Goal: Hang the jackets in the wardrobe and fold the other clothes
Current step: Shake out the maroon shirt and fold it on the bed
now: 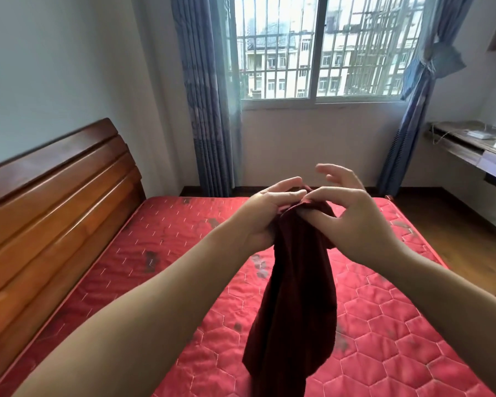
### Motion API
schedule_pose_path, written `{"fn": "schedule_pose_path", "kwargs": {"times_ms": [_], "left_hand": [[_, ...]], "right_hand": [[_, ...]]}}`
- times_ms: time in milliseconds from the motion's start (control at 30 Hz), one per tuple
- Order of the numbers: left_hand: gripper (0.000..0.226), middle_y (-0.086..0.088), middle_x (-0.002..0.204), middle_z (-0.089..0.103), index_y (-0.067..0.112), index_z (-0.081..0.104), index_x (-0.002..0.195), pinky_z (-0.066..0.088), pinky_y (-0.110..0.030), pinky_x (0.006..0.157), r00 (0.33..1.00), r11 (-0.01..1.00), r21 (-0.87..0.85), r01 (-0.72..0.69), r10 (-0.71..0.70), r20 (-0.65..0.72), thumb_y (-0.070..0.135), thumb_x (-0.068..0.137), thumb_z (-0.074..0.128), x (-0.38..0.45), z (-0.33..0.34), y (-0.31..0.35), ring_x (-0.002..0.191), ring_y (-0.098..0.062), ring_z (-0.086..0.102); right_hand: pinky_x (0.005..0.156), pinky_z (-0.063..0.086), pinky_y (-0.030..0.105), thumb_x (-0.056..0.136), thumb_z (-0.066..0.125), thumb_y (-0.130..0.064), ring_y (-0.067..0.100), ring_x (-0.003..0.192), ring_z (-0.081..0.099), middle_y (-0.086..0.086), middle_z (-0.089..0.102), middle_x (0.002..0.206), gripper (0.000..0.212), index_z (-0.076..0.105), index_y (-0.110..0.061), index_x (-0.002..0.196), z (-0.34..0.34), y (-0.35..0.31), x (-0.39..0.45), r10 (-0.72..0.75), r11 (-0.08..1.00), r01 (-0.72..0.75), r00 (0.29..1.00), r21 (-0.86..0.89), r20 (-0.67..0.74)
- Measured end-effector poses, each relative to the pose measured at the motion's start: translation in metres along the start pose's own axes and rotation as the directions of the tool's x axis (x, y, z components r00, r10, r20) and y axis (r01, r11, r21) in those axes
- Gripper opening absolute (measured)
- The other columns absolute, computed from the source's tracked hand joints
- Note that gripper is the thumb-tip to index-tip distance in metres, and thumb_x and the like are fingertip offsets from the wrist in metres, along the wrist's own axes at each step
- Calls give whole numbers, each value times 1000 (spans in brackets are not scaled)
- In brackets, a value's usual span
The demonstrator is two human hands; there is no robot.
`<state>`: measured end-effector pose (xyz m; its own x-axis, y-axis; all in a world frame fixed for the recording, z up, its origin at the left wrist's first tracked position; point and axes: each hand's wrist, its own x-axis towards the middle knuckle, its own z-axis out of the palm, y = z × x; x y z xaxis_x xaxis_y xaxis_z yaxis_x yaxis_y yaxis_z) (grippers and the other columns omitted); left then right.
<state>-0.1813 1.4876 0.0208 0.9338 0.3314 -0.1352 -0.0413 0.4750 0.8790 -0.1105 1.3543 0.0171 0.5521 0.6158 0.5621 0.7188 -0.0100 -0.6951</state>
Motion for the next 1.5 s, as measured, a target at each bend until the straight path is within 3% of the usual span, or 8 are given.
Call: {"fn": "schedule_pose_path", "kwargs": {"times_ms": [133, 267, 600, 800, 900, 1033, 1200, 1500], "left_hand": [[29, -10, 91, 61, 4, 54, 121, 47, -32, 96, 999, 990, -134, 37, -41, -26, -1, 93, 52, 0, 1, -5, 83, -19, 59], [17, -7, 86, 70, 9, 78, 77, 56, -28, 76, 997, 956, -292, 41, -18, 79, 20, 80, 65, -6, -5, -18, 75, -18, 69], [19, -15, 98, 74, 7, 76, 92, 59, -32, 82, 978, 952, 233, -197, 207, -19, 17, 95, 59, -4, 7, -33, 90, -23, 70], [41, -17, 87, 65, -12, 65, 98, 51, -38, 75, 960, 856, 442, -269, 274, 54, 23, 103, 45, -9, 22, -31, 81, -25, 61], [53, -11, 76, 59, -8, 63, 86, 44, -41, 65, 938, 759, 564, -326, 332, 96, 42, 97, 49, -14, 33, -38, 72, -19, 54], [32, -9, 74, 53, -13, 59, 85, 43, -50, 60, 925, 682, 639, -356, 356, 135, 17, 97, 53, -10, 28, -37, 70, -19, 47], [29, -7, 73, 47, -13, 57, 83, 33, -38, 62, 913, 678, 630, -377, 387, 129, 9, 99, 49, -8, 17, -20, 70, -19, 40], [23, 0, 90, 71, 11, 71, 98, 54, -23, 82, 919, 756, 530, -384, 370, 137, 8, 100, 49, -18, -22, 20, 86, -9, 65]], "right_hand": [[57, 51, 16, 84, 70, -7, 7, 66, 67, 1, 71, 73, 17, 75, -20, 75, -2, 2, 1, 144, 946, -167, 984, 279, 104], [50, 47, 15, 85, 69, -6, 2, 57, 62, -8, 70, 64, 15, 76, -18, 77, -5, 8, 1, 170, 942, -138, 982, 307, -81], [63, 49, 27, 93, 60, -15, 11, 70, 62, 2, 68, 73, 20, 71, -8, 78, -23, 15, -2, 278, 915, -270, 960, 301, 16], [75, 52, 34, 89, 62, -21, 11, 80, 66, 2, 69, 90, 26, 72, -1, 76, -29, 18, 0, 285, 958, -285, 957, 2, 60], [59, 47, 38, 92, 59, -24, 20, 62, 57, 15, 63, 69, 36, 66, 7, 76, -29, 18, 3, 353, 929, -361, 930, 74, 104], [54, 43, 28, 88, 60, -24, 19, 60, 54, 7, 60, 63, 30, 70, -1, 72, -38, 17, 8, 454, 868, -479, 873, 132, 178], [57, 46, 40, 77, 59, -20, 20, 59, 53, 20, 60, 68, 25, 58, 1, 63, -42, 27, 7, 353, 905, -265, 905, -334, 237], [54, 35, 29, 82, 62, -20, 12, 52, 42, -1, 55, 60, 17, 71, -14, 69, -83, 66, 6, 635, 747, -363, 638, -556, 436]]}}
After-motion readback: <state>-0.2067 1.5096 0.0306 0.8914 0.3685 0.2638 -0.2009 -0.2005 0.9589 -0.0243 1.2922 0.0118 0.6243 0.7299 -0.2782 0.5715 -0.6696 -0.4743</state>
